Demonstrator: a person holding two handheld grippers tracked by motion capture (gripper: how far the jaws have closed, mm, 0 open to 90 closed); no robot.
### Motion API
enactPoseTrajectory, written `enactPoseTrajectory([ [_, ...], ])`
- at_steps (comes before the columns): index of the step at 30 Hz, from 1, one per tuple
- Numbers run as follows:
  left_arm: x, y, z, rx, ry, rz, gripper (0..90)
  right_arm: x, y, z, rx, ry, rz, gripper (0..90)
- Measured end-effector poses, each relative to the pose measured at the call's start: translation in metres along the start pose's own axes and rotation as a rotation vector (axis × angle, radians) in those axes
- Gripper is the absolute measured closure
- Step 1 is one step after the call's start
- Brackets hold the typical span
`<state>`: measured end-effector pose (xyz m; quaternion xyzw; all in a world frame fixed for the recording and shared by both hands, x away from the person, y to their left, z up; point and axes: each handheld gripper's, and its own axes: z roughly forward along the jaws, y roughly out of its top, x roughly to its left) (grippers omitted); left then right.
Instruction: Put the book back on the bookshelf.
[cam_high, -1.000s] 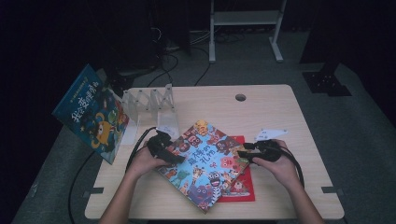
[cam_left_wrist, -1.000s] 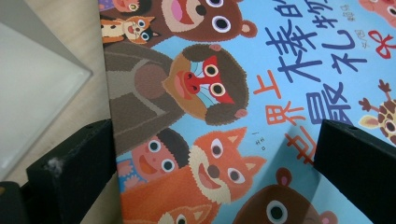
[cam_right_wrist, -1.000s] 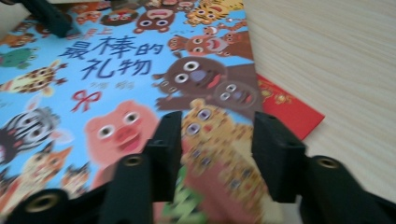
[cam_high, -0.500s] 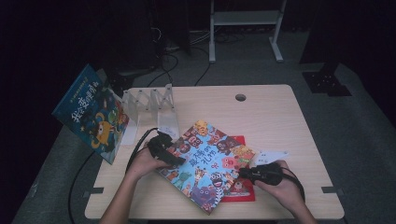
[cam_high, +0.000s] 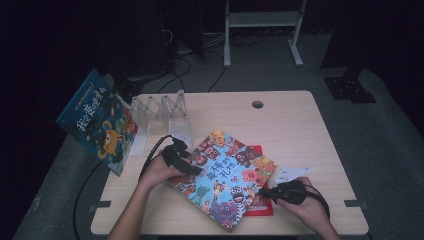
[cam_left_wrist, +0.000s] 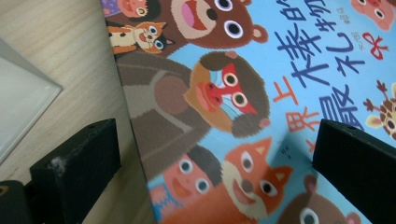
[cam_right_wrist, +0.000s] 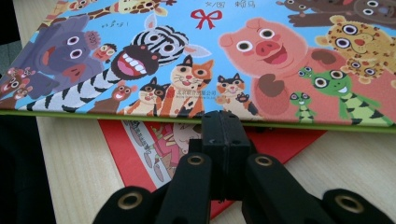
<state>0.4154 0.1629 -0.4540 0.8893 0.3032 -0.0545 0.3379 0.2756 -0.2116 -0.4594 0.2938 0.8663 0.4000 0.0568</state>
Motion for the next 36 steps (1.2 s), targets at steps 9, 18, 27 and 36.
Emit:
enactPoseTrajectory([
  [9,0.003,0.004,0.009,0.024,-0.090,-0.030,1.5,0.000,-0.002,0.000,-0.002,0.002,0.009,89.5],
  [18,0.008,0.005,0.002,0.041,-0.111,-0.092,4.2,0.000,0.000,0.004,-0.020,0.006,0.020,89.4],
  [27,0.011,0.009,-0.016,0.017,-0.104,-0.117,5.6,0.004,0.009,0.013,-0.043,-0.004,0.002,89.5],
  [36,0.002,0.023,-0.037,0.011,-0.088,-0.073,6.4,0.005,0.013,0.016,-0.040,-0.010,-0.008,89.5],
])
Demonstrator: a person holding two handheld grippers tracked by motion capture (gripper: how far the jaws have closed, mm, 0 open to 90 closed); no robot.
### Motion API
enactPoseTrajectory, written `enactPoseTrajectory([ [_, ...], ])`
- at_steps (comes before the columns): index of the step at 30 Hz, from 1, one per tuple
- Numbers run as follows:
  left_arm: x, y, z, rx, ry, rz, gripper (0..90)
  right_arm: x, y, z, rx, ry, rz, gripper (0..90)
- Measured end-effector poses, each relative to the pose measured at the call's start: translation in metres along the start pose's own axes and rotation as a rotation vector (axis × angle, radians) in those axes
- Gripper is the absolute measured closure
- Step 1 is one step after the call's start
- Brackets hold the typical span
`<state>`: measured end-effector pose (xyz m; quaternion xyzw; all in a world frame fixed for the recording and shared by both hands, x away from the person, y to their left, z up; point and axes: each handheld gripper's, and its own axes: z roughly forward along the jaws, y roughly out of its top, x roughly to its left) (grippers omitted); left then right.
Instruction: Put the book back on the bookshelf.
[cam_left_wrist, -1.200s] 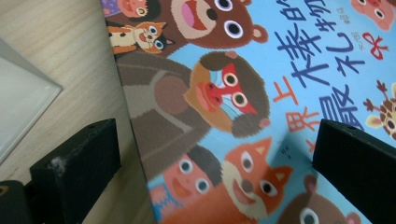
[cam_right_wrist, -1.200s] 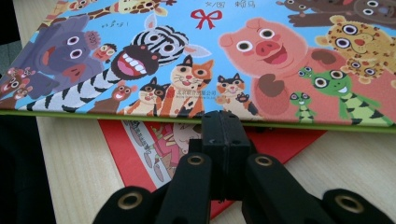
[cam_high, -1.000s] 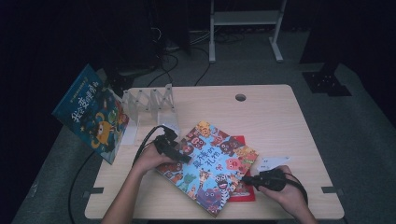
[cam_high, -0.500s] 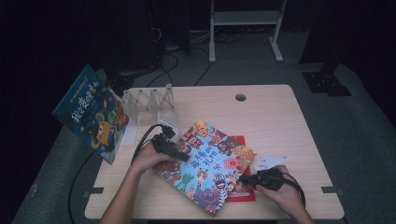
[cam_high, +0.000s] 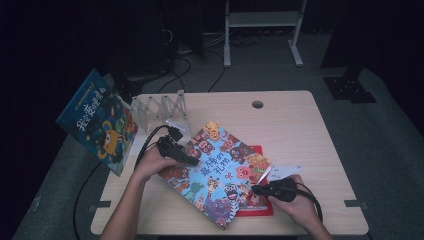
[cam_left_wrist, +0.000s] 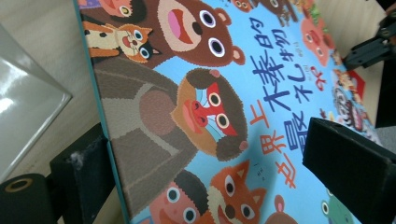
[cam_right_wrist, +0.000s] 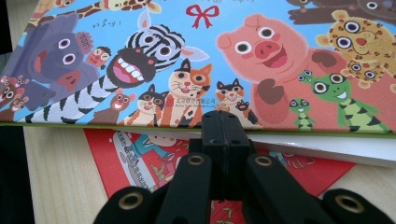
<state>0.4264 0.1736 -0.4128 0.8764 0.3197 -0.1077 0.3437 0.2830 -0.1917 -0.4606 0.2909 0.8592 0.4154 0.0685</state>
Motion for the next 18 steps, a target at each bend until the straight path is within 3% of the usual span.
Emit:
enactPoseTrajectory([
  [13,-0.011,0.019,-0.031,-0.030,0.007,0.046,15.7,-0.001,0.008,0.007,0.016,-0.001,-0.003,89.5],
  [18,-0.017,0.028,-0.042,-0.038,0.004,0.057,24.1,-0.002,0.011,0.008,0.034,0.006,0.009,89.5],
])
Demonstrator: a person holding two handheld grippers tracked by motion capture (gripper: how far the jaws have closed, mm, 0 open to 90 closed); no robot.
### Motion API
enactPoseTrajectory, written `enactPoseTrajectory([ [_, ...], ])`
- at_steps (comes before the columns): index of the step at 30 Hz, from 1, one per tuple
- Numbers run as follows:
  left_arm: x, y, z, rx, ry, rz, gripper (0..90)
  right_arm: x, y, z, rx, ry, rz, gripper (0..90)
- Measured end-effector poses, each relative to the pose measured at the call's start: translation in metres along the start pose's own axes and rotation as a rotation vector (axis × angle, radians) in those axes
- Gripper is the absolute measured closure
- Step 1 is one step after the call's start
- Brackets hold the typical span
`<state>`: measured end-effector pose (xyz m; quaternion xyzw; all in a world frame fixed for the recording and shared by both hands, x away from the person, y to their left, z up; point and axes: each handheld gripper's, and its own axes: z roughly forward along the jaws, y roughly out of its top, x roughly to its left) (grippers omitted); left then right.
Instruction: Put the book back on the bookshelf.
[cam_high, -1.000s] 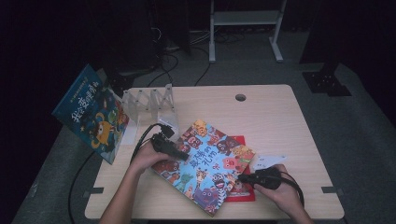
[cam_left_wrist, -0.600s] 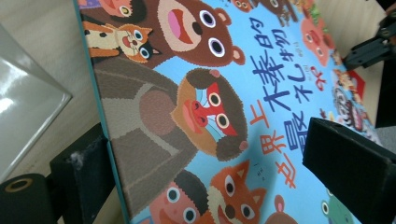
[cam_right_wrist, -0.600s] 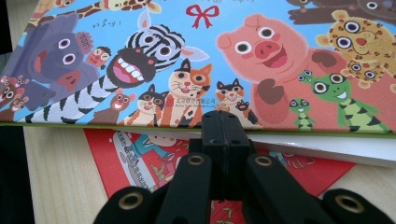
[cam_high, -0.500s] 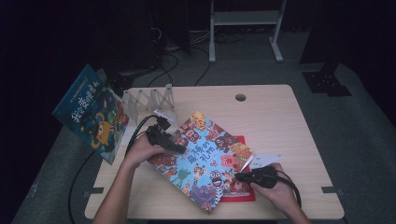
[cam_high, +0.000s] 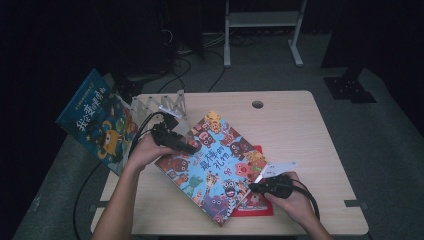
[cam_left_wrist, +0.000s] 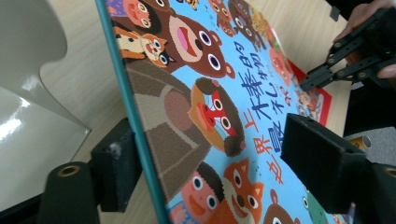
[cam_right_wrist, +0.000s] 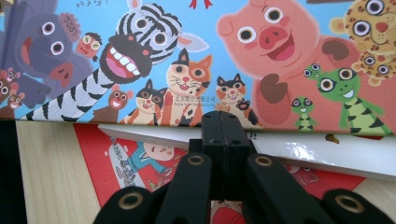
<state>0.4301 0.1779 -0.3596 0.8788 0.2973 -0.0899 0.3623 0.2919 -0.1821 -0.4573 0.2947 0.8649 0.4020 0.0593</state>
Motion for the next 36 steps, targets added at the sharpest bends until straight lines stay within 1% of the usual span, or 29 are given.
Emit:
enactPoseTrajectory([
  [1,-0.001,0.001,-0.002,-0.002,-0.001,0.002,25.7,-0.001,0.002,0.000,0.010,0.003,0.003,89.5],
  [4,-0.006,0.006,-0.008,-0.008,0.003,0.019,31.3,-0.002,0.007,0.000,0.008,0.011,0.015,89.5],
  [5,-0.007,0.008,-0.010,-0.009,0.008,0.023,32.6,-0.002,0.010,0.001,0.022,0.013,0.020,89.5],
  [7,-0.009,0.011,-0.015,-0.024,0.013,0.025,33.1,-0.001,0.014,0.004,0.029,0.008,0.009,89.6],
  [9,-0.010,0.013,-0.019,-0.039,0.008,0.028,34.9,0.000,0.016,0.007,0.026,0.003,-0.003,89.6],
  [11,-0.011,0.016,-0.023,-0.042,0.007,0.032,37.6,0.001,0.019,0.009,0.028,-0.008,-0.017,89.6],
  [13,-0.014,0.019,-0.027,-0.044,0.018,0.039,39.1,0.002,0.020,0.012,0.027,-0.007,-0.016,89.6],
  [16,-0.016,0.023,-0.031,-0.046,0.030,0.038,42.0,0.002,0.022,0.016,0.014,-0.011,-0.022,89.6],
  [18,-0.016,0.025,-0.034,-0.051,0.023,0.041,45.5,0.002,0.023,0.018,0.003,-0.013,-0.023,89.6],
  [20,-0.017,0.027,-0.037,-0.058,0.005,0.045,49.9,0.002,0.024,0.021,-0.009,-0.015,-0.024,89.6],
  [21,-0.018,0.029,-0.037,-0.054,-0.006,0.051,51.7,0.002,0.024,0.022,-0.016,-0.016,-0.024,89.6],
  [22,-0.019,0.030,-0.037,-0.052,-0.006,0.055,52.3,0.002,0.025,0.024,-0.020,-0.019,-0.026,89.5],
  [23,-0.021,0.031,-0.038,-0.047,0.000,0.055,52.4,0.002,0.026,0.026,-0.021,-0.019,-0.027,89.5],
  [26,-0.024,0.037,-0.041,-0.028,0.005,0.049,56.5,0.002,0.028,0.030,-0.034,-0.025,-0.033,89.5],
  [28,-0.025,0.042,-0.043,-0.008,0.018,0.052,57.5,0.003,0.029,0.032,-0.039,-0.026,-0.029,89.6],
  [29,-0.026,0.044,-0.044,-0.003,0.025,0.051,58.3,0.004,0.030,0.033,-0.034,-0.027,-0.035,89.5],
  [30,-0.028,0.047,-0.045,0.002,0.030,0.054,59.5,0.004,0.030,0.034,-0.032,-0.022,-0.032,89.6],
  [31,-0.029,0.049,-0.046,0.006,0.026,0.052,61.8,0.005,0.030,0.035,-0.040,-0.008,-0.026,89.6],
  [32,-0.030,0.051,-0.047,0.012,0.027,0.053,62.7,0.005,0.030,0.037,-0.043,-0.005,-0.028,89.6],
  [36,-0.035,0.059,-0.049,0.025,0.035,0.055,64.9,0.007,0.032,0.039,-0.050,-0.006,-0.027,89.5],
])
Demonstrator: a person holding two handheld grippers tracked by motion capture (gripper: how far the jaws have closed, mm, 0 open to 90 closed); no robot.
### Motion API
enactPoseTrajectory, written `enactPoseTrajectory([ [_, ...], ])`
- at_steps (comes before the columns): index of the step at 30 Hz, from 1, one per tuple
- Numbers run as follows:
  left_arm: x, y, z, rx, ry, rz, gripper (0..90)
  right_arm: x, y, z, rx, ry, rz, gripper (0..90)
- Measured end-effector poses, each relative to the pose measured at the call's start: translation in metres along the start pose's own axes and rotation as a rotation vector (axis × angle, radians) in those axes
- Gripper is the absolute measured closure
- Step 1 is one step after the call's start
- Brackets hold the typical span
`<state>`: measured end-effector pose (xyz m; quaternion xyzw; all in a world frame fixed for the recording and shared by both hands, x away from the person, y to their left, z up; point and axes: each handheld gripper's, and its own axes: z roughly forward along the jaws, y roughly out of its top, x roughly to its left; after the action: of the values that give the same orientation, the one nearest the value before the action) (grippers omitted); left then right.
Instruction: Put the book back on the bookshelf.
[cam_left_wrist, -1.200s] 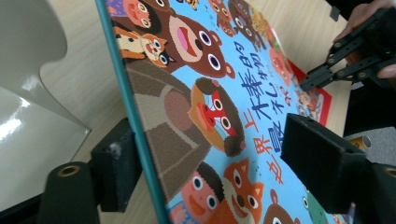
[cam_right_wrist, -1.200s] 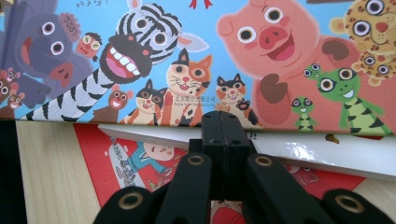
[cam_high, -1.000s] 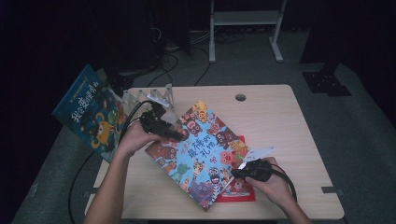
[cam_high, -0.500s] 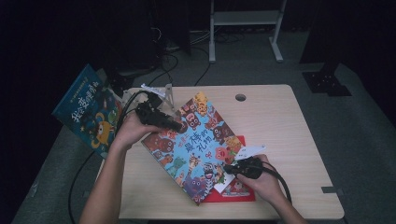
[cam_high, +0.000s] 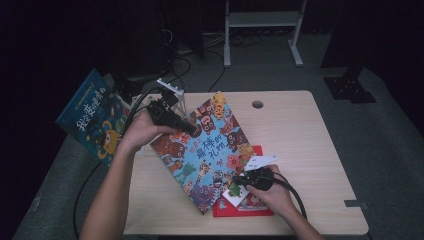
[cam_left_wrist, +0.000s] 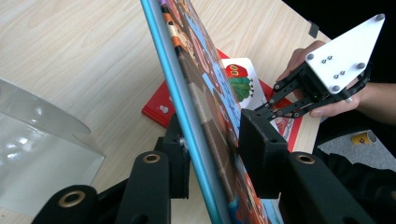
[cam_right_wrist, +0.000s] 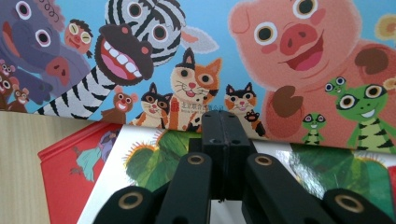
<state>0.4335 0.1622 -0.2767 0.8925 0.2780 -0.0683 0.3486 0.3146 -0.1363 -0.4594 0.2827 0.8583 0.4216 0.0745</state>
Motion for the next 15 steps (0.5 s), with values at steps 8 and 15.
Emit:
enactPoseTrajectory([
  [8,-0.008,0.014,-0.002,0.036,-0.007,-0.009,69.7,0.002,0.003,0.004,-0.006,-0.005,-0.007,89.5],
  [15,-0.014,0.023,-0.004,0.067,-0.021,-0.039,73.5,0.002,0.002,0.005,-0.010,-0.009,-0.011,89.4],
])
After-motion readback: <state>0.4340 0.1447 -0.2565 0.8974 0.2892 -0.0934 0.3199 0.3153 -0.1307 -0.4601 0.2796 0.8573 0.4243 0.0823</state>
